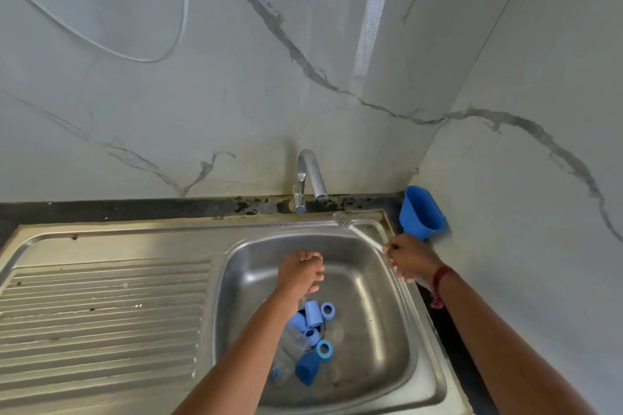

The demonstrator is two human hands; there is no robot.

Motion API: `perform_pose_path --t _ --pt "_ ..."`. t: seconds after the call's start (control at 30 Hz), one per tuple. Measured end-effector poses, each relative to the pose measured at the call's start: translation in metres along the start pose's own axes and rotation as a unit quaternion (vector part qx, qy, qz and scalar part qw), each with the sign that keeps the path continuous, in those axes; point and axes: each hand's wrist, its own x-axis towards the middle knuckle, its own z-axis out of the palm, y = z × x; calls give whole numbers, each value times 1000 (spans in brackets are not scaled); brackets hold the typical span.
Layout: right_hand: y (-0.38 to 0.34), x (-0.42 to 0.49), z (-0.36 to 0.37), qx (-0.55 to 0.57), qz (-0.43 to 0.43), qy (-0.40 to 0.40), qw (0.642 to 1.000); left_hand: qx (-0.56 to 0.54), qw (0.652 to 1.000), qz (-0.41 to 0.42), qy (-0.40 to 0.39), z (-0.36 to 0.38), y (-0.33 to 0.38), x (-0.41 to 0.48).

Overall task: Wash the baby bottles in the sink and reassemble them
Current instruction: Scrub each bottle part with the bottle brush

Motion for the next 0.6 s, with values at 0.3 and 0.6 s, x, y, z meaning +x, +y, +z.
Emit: perform_pose_path --t 0.3,0.6 --pt "12 -18 97 244 17 -163 956 -37 993 -112 1 -9 -44 -19" --pt "11 -47 130 299 20 -242 923 -180 974 -131 26 -12 -75 -26"
